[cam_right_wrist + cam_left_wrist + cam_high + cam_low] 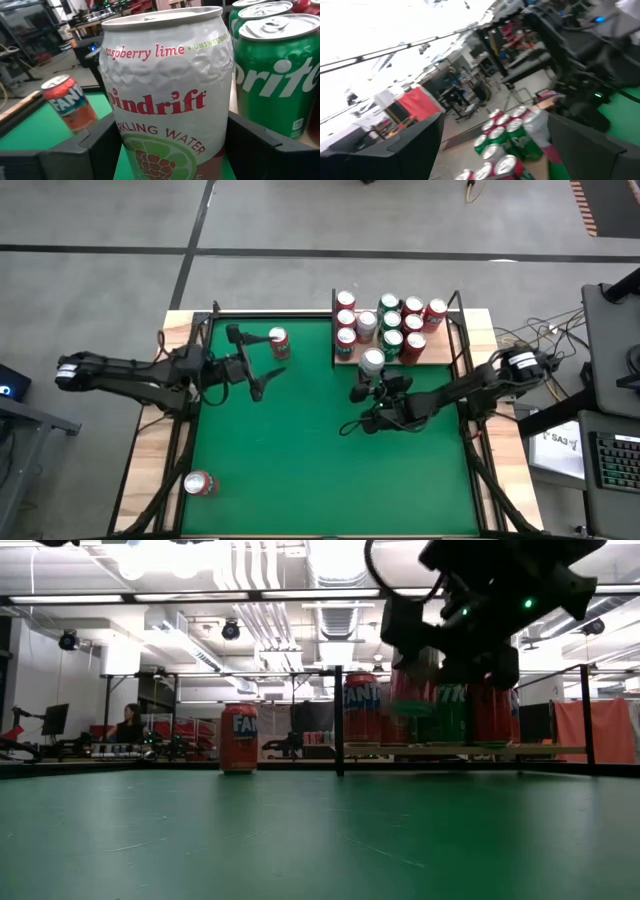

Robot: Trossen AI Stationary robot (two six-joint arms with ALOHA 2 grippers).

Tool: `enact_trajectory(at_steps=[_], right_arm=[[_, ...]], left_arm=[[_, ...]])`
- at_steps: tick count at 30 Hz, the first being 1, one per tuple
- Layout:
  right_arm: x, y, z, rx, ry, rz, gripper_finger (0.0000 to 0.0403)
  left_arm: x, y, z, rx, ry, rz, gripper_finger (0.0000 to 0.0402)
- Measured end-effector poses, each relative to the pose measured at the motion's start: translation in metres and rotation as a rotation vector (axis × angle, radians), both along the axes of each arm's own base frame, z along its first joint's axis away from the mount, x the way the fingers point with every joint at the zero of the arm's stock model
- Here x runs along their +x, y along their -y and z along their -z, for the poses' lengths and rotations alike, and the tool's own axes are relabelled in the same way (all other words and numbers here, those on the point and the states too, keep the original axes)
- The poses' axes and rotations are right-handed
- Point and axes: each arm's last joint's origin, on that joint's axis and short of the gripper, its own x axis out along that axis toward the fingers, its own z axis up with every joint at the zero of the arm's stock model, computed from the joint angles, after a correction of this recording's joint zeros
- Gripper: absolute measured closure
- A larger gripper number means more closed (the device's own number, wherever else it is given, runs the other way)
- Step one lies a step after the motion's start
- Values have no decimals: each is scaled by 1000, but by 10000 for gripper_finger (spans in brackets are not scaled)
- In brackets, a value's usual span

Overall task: Place canned beverage on shelf
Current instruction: Put the pink/white soda can on the shelf aligned with the other pink/white soda can

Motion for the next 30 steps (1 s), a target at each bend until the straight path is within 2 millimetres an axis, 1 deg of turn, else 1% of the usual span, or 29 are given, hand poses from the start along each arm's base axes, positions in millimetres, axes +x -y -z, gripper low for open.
enact_trajectory(at_steps=[4, 7, 15, 21, 24, 28, 30], right_arm=[[4, 5, 9, -10, -27, 24, 129], [8, 12, 12, -9, -41, 44, 129], [11, 28, 14, 7, -70, 81, 129], [17, 32, 14, 3, -122, 71, 129], [20, 28, 6, 24, -128, 29, 129], [23, 16, -17, 3, -109, -21, 129], [24, 10, -26, -14, -120, -45, 129]], left_arm=[[-8, -8, -4, -14, 61, -38, 62], [-10, -10, -5, -28, 73, -42, 62], [-8, -10, -3, -31, 61, -46, 62], [-5, -10, 2, -31, 17, -49, 62], [-2, -9, 6, -25, -25, -8, 62], [3, -4, 13, -10, -87, 175, 62], [5, -2, 15, -8, -98, 236, 62]])
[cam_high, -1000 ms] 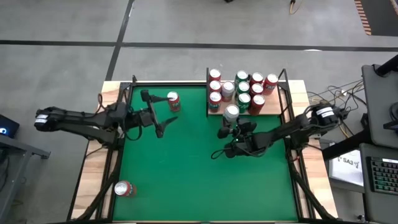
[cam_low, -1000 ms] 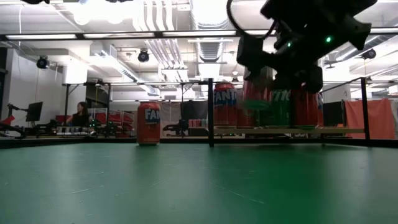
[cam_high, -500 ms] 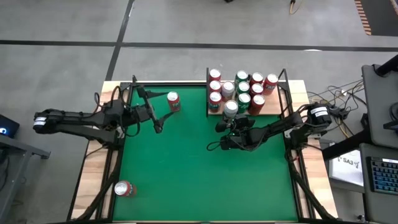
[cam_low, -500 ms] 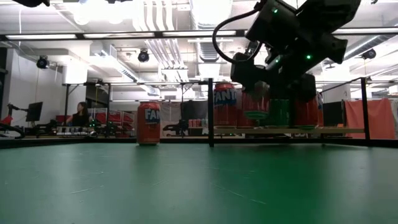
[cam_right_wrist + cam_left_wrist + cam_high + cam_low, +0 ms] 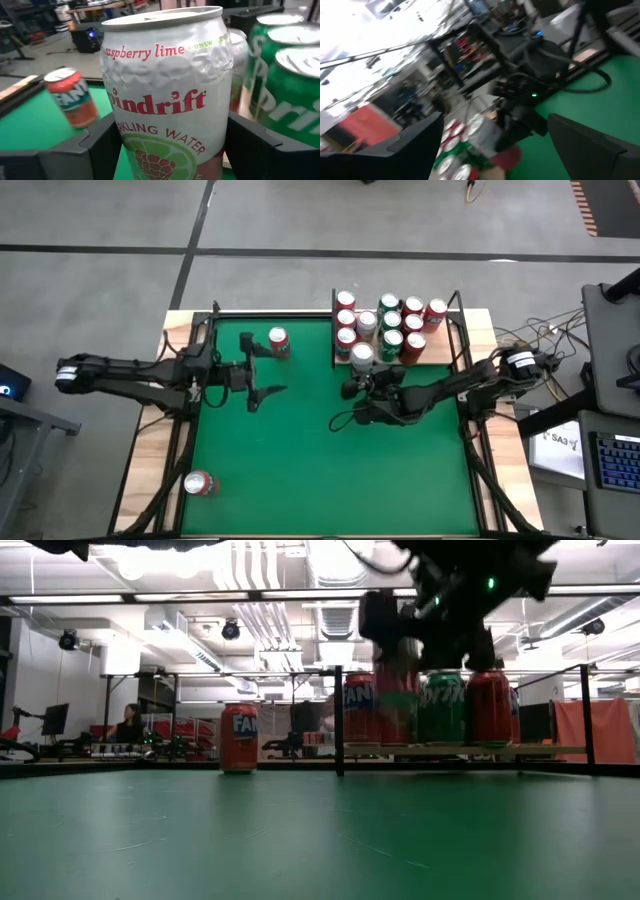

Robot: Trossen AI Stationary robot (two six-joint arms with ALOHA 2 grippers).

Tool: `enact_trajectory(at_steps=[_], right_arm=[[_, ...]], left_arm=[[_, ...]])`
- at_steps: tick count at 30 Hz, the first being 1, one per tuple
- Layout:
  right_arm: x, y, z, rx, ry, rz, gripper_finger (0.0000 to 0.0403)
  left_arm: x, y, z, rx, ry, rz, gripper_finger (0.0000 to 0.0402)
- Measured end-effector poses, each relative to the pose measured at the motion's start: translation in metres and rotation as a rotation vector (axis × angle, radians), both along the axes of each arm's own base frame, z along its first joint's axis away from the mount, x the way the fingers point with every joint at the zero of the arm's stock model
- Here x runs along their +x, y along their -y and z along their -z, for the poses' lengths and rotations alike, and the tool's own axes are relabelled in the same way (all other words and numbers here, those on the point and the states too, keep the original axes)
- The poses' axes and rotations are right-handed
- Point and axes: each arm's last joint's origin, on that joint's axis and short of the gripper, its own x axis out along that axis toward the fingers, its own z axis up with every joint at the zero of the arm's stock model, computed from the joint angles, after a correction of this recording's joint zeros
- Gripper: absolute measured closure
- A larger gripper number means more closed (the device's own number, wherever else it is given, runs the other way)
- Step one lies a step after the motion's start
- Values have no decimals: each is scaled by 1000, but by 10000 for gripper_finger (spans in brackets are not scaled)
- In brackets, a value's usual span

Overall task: Place canned beverage on shelf
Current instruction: Put the pink/white soda can on the shelf aligned with the other pink/white soda can

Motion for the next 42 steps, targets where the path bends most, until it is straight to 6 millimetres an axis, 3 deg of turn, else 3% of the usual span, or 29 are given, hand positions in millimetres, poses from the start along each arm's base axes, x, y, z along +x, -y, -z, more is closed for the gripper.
enact_trajectory(at_steps=[14, 22, 30, 35, 42], right_arm=[[-1, -63, -75, -104, -4, -214, 129], [0, -87, -108, -134, -11, -309, 129], [1, -91, -111, -117, -10, -354, 129], [2, -91, -111, -110, -9, -367, 129], [2, -90, -111, -111, -9, -361, 129]], left_arm=[[38, 3, 16, -150, 43, 127, 62], [63, 15, 32, -298, 92, 170, 65], [80, 34, 50, -368, 128, 63, 66], [88, 33, 58, -472, 170, -1, 66], [96, 33, 73, -488, 140, -44, 65]])
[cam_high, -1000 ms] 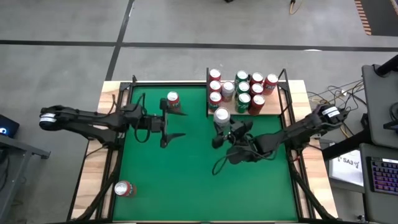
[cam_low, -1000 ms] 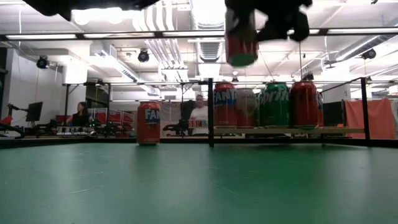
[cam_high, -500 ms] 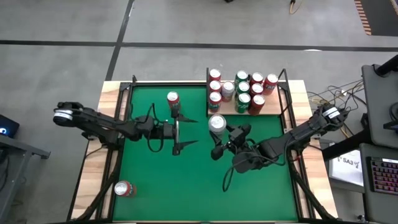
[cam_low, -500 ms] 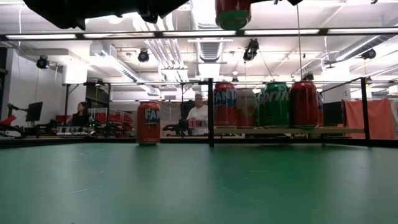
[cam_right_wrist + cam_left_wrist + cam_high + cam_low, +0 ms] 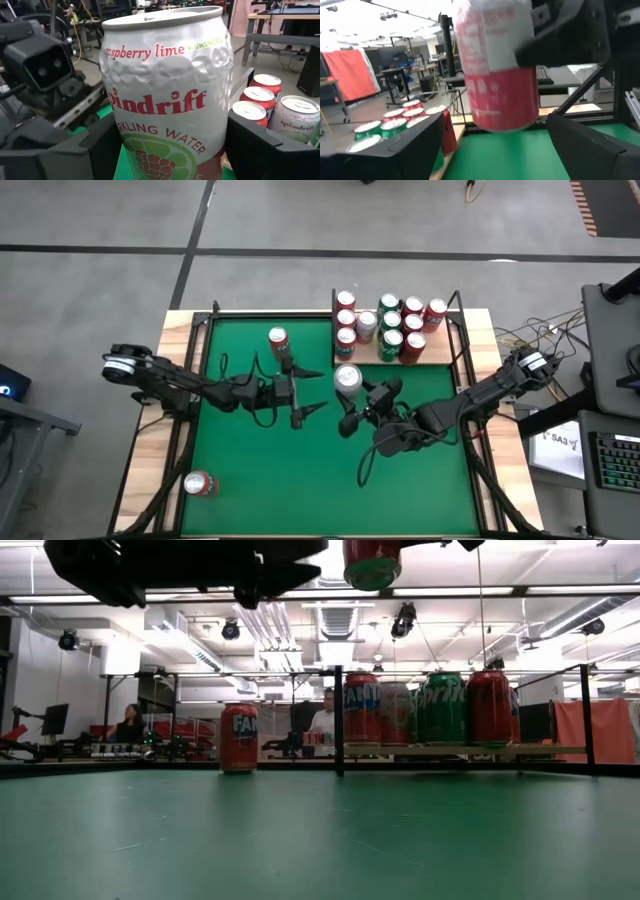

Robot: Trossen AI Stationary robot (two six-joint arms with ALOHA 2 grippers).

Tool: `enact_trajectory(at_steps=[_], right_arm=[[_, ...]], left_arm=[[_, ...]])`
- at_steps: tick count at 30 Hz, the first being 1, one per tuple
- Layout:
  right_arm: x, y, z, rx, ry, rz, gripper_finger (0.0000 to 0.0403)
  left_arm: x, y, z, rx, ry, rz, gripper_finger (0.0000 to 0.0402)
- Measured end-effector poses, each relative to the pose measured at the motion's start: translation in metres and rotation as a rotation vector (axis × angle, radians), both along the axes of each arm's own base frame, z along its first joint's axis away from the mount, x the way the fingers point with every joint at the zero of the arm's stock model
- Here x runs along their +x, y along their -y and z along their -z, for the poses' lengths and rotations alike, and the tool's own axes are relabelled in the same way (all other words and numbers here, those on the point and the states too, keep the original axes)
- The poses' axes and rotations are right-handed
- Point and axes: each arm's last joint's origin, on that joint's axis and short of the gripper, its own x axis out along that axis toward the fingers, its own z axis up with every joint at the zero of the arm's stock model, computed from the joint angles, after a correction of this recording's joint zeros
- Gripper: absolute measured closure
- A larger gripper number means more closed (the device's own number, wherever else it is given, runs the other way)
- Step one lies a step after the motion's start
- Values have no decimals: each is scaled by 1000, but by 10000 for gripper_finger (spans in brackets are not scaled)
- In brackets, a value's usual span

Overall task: Place canned beverage on shelf
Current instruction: Put the pink/white soda can on the shelf aligned with the other pink/white soda can

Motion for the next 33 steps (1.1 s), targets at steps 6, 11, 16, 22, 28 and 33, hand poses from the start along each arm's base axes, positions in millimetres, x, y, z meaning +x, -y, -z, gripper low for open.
enact_trajectory(at_steps=[6, 11, 16, 22, 28, 33], right_arm=[[1, 3, 0, -1, -2, 9, 129], [1, 3, 0, 7, 7, 12, 129], [2, 5, 0, 32, 35, 23, 129], [2, 5, 0, 31, 36, 24, 129], [2, 5, 0, 13, 15, 20, 129], [4, 4, 5, 5, -10, 3, 129]], left_arm=[[2, 0, -3, -9, 17, -8, 49], [4, 0, -9, -11, 38, -7, 23], [14, 2, -3, -5, 32, 18, 11], [33, 4, 7, -4, 25, 23, 10], [46, 2, 13, -45, 15, -17, 10], [48, 2, 11, -60, 24, -17, 10]])
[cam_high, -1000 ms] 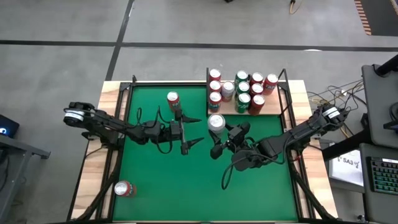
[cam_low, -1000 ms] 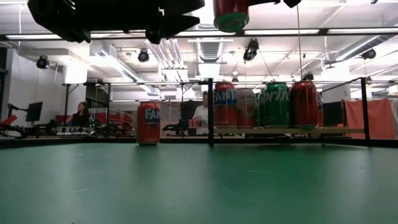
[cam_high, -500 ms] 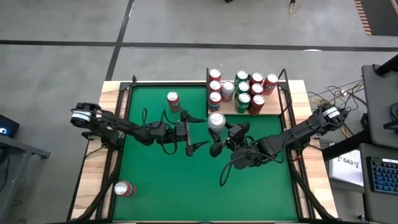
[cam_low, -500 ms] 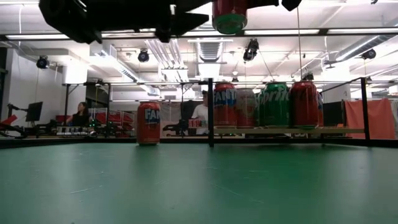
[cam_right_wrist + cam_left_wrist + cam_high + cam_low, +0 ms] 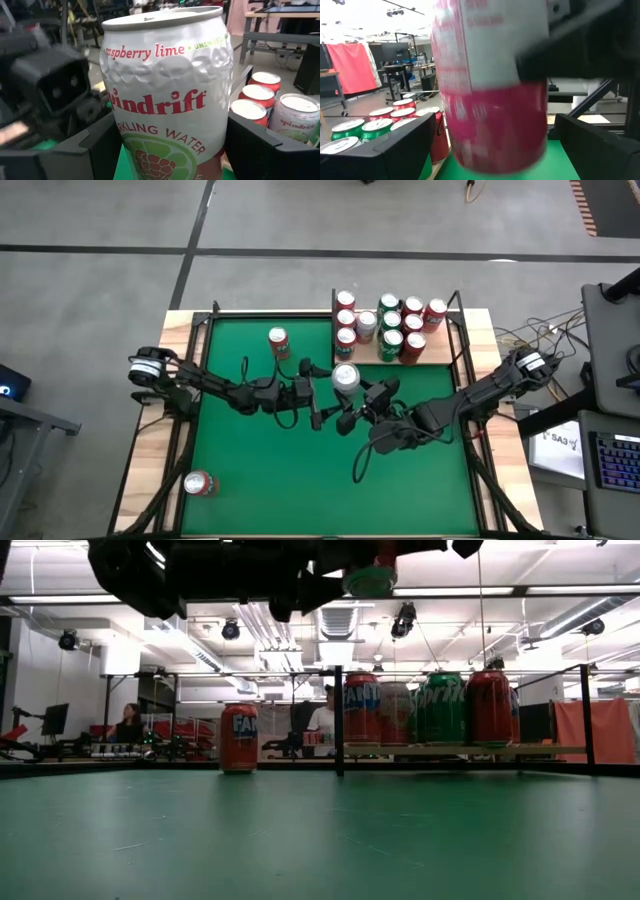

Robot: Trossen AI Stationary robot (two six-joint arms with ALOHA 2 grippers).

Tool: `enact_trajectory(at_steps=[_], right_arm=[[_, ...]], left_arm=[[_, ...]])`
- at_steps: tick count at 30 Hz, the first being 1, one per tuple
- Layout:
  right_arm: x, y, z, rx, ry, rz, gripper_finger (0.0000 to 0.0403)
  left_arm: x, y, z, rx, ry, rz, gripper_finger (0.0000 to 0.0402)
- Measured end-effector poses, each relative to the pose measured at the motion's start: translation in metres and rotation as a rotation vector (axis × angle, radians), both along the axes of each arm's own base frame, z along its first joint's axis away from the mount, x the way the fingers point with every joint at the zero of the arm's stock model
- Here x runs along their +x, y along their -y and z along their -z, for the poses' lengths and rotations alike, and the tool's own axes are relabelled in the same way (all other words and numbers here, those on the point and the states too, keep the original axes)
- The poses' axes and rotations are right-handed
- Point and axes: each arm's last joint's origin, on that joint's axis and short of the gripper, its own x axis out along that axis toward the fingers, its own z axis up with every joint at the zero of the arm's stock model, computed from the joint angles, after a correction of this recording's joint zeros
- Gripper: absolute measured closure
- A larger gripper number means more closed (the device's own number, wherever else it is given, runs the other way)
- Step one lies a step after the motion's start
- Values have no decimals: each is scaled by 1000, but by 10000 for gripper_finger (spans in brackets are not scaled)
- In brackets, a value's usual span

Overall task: Place canned beverage on shelf
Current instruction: Put the pink/white soda can on the shelf aligned with the other pink/white soda can

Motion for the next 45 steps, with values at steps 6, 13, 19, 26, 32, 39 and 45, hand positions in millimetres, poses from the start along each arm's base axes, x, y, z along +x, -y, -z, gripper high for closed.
enact_trajectory(at_steps=[6, 13, 19, 26, 32, 39, 45], right_arm=[[6, -3, 11, -12, -28, -2, 129], [10, -3, 11, 4, 7, 4, 129], [11, -1, 11, 6, 11, 9, 129], [11, -1, 11, 3, 9, 14, 128], [11, -1, 11, 4, 9, 11, 76], [5, 1, -9, 5, -10, -26, 51], [2, 1, -33, -4, -147, -109, 48]], left_arm=[[1, 0, -1, 1, 6, 10, 10], [2, -5, 2, 3, -1, 3, 19], [2, -5, 1, 16, 1, 3, 40], [2, -5, 1, 21, 0, 2, 116], [2, -5, 2, 29, -3, 2, 119], [0, -6, 9, 121, -69, -49, 119], [-1, -7, 8, 164, -64, -67, 119]])
